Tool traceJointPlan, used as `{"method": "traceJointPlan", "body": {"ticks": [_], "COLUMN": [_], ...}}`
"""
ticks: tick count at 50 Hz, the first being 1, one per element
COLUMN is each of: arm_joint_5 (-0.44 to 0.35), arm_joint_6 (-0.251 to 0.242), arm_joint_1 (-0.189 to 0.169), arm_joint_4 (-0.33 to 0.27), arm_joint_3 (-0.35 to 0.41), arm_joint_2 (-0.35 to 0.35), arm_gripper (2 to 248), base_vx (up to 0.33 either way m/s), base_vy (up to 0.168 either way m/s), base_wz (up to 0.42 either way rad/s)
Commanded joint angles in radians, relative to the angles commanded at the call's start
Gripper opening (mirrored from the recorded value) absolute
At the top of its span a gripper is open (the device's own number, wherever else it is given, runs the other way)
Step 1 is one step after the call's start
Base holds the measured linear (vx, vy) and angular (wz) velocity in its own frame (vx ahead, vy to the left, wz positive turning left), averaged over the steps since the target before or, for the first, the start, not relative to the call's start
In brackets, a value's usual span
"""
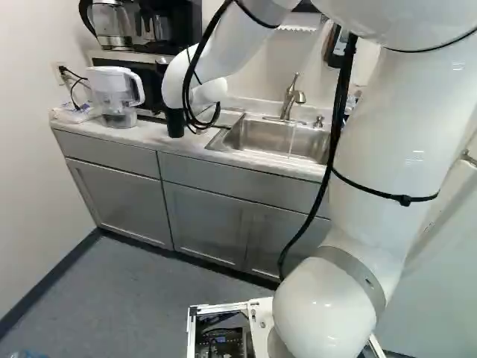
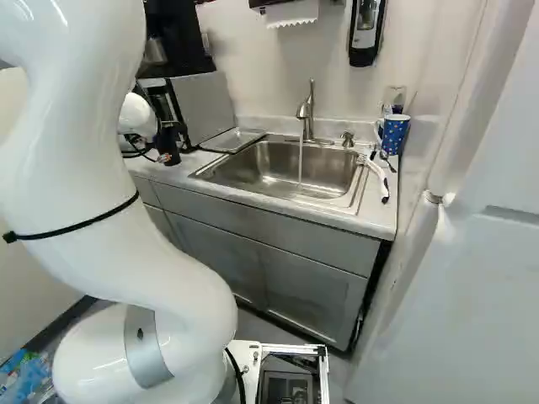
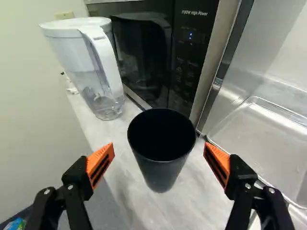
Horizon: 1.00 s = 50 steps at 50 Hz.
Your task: Rinse the cup and place it in the tray
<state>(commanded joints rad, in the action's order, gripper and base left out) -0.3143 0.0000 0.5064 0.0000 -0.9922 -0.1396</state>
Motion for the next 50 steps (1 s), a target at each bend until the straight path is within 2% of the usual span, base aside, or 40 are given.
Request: {"method": "traceJointPlan", "body": {"ticks": [29,50], "arm_joint_5": [0.0,0.0], "arm_joint_6": [0.0,0.0], "arm_joint_1": [0.008,0.008], "arm_joint_4": [0.0,0.0], "arm_joint_3": [0.0,0.0], "arm_joint_2": [-0.039,-0.039], "arm_gripper": [247,247], "base_vx": [0.0,0.0], "base_vy": [0.0,0.0], "base_wz": [0.0,0.0]}}
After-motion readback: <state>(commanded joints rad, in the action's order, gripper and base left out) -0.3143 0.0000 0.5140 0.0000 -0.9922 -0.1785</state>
